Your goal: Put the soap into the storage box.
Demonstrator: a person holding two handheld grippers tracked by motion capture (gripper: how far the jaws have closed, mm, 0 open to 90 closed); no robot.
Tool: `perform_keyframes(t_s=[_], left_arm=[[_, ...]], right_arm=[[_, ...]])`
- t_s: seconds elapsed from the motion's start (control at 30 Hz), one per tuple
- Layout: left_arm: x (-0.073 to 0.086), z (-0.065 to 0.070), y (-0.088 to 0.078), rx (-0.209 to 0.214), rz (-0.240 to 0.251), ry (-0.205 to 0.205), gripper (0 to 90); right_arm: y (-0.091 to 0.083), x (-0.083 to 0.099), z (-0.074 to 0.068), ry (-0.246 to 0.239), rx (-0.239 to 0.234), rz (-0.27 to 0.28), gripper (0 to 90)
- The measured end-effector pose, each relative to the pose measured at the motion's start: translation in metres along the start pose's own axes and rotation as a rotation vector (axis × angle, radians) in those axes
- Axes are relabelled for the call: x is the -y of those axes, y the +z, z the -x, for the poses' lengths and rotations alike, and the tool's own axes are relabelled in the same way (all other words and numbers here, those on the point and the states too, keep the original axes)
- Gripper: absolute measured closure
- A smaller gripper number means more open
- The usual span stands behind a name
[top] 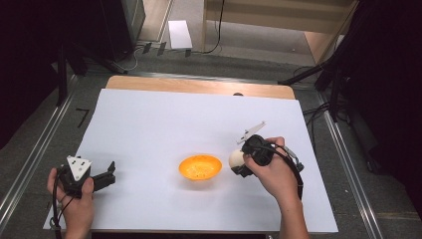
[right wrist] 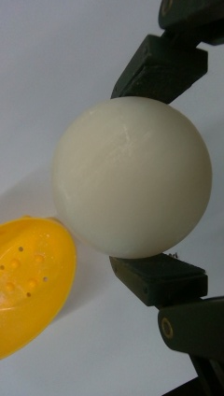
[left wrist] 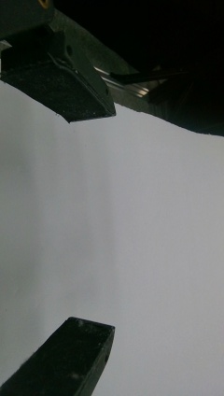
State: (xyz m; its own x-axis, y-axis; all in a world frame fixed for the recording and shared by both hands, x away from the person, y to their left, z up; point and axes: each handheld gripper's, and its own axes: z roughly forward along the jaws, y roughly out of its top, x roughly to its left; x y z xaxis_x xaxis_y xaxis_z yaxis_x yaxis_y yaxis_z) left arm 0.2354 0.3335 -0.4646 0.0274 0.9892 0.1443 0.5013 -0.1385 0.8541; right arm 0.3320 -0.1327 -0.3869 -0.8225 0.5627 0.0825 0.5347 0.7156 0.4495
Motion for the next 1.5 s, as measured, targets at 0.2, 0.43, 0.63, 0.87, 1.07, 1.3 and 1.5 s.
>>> perform_keyframes(t_s=[0.2, 0.43, 0.63, 0.87, 1.07, 1.3, 1.5], left_arm=[[0.0, 0.001, 0.0, -0.002, 0.002, 0.004, 0.3], [0.001, 0.001, -0.001, -0.001, 0.012, 0.004, 0.3], [0.001, 0.001, -0.001, -0.005, 0.014, 0.005, 0.3], [0.001, 0.002, -0.001, -0.011, 0.014, 0.011, 0.3], [0.001, 0.002, -0.001, -0.017, 0.016, 0.014, 0.3], [0.001, 0.003, -0.001, -0.028, 0.019, 0.017, 3.3], [0.001, 0.003, -0.001, -0.029, 0.021, 0.018, 3.3]], right_arm=[[-0.002, -0.006, -0.004, 0.001, -0.001, 0.01, 24.4], [0.003, -0.015, -0.007, -0.026, -0.01, 0.006, 24.5], [0.007, -0.022, -0.01, -0.043, -0.021, 0.006, 24.4], [0.011, -0.03, -0.015, -0.064, -0.033, 0.004, 24.5], [0.013, -0.037, -0.019, -0.091, -0.043, 0.013, 24.5], [0.016, -0.044, -0.024, -0.107, -0.055, 0.013, 24.5], [0.019, -0.047, -0.028, -0.117, -0.065, 0.009, 24.5]])
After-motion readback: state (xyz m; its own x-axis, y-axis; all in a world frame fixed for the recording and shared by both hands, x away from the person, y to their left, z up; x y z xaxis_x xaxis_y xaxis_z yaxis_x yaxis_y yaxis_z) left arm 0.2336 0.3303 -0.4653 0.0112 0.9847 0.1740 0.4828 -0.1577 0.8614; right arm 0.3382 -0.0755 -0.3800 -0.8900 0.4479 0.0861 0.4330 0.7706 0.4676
